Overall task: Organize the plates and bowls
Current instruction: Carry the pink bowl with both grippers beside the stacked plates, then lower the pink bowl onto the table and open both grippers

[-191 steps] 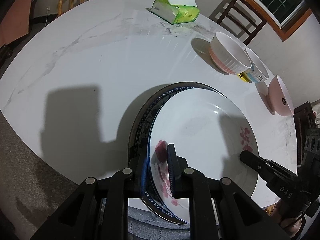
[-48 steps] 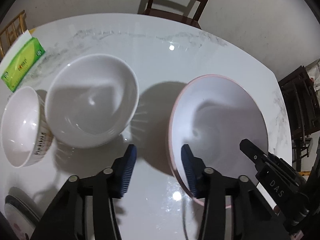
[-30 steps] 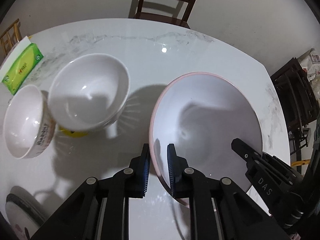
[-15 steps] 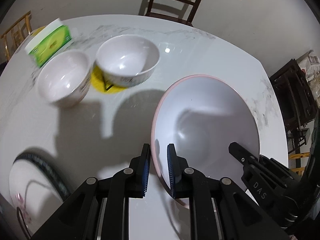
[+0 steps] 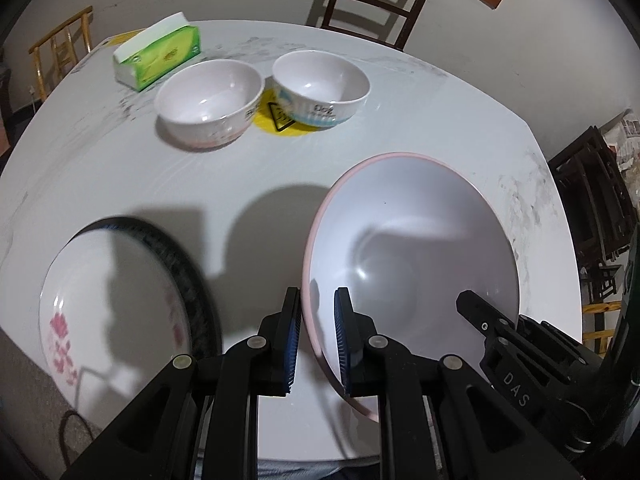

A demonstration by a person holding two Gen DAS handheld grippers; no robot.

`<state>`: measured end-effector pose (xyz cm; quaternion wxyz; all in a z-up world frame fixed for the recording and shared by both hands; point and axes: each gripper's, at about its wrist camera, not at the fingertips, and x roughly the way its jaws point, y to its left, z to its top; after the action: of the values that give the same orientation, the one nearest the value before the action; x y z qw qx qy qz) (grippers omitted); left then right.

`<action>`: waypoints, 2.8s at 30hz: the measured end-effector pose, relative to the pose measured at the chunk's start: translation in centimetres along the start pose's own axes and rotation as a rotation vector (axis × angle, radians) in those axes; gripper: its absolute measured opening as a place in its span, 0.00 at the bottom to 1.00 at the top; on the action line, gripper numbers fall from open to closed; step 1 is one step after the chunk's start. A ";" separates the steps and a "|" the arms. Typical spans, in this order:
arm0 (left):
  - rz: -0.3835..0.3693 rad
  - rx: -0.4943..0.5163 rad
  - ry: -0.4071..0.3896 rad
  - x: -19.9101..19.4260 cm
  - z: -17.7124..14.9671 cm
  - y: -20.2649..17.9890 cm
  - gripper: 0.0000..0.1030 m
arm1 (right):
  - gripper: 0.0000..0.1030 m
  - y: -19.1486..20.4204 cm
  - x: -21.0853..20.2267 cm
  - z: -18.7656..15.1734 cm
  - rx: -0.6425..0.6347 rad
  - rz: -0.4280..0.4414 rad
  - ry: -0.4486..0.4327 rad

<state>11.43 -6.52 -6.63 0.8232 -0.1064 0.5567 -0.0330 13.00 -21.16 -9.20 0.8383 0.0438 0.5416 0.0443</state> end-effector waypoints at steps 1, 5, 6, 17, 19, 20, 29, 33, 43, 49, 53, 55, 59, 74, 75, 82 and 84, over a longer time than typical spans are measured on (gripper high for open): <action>-0.002 -0.003 0.000 -0.3 -0.3 0.3 0.13 | 0.12 0.3 -0.1 -0.4 -0.003 0.001 0.001; -0.007 -0.016 0.003 -1.0 -1.6 1.2 0.13 | 0.12 1.1 -0.5 -1.7 -0.013 0.001 0.002; -0.005 -0.014 0.001 -1.2 -1.9 1.3 0.14 | 0.12 1.3 -0.7 -2.0 -0.018 -0.002 0.000; -0.011 -0.004 0.022 -1.0 -4.3 2.0 0.13 | 0.13 1.4 -0.5 -4.5 -0.006 -0.009 0.025; -0.015 -0.008 0.032 -0.7 -4.6 2.0 0.13 | 0.13 1.3 -0.3 -4.8 -0.003 -0.013 0.030; -0.016 -0.008 0.037 -0.5 -4.7 2.1 0.13 | 0.13 1.3 -0.2 -4.9 -0.003 -0.015 0.033; -0.016 0.001 0.049 0.3 -5.1 1.9 0.13 | 0.13 1.1 0.1 -5.0 0.009 -0.023 0.037; -0.020 -0.002 0.058 0.7 -5.1 2.0 0.13 | 0.14 1.1 0.3 -5.1 0.008 -0.025 0.040; -0.010 0.001 0.066 1.2 -5.2 2.0 0.13 | 0.16 0.8 0.8 -5.3 0.021 0.000 0.058; -0.012 -0.002 0.068 1.3 -5.2 2.2 0.13 | 0.17 1.0 0.8 -5.2 0.015 0.001 0.055; -0.013 -0.005 0.069 1.3 -5.1 2.3 0.13 | 0.17 1.3 0.8 -5.3 -0.003 -0.004 0.057; -0.011 -0.003 0.069 1.2 -5.0 2.4 0.13 | 0.17 1.4 0.9 -5.3 -0.006 -0.006 0.061; -0.017 -0.005 0.060 1.0 -4.8 2.6 0.16 | 0.21 1.4 0.8 -5.2 -0.002 0.003 0.056; 0.007 0.004 0.009 -1.1 -3.8 3.8 0.35 | 0.26 1.1 -1.7 -3.7 0.005 -0.007 -0.027; 0.011 0.008 0.002 -1.3 -3.7 3.9 0.35 | 0.26 1.1 -1.9 -3.5 0.004 -0.010 -0.031; 0.023 0.035 -0.029 -2.7 -2.9 4.3 0.38 | 0.26 1.2 -2.8 -2.4 -0.006 -0.017 -0.061; 0.033 0.042 -0.043 -3.2 -2.5 4.6 0.38 | 0.26 1.3 -3.0 -2.1 -0.017 -0.020 -0.065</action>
<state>7.58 -1.87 -5.56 0.8374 -0.0807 0.5399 -0.0286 9.83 -20.13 -7.23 0.8562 0.0328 0.5142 0.0391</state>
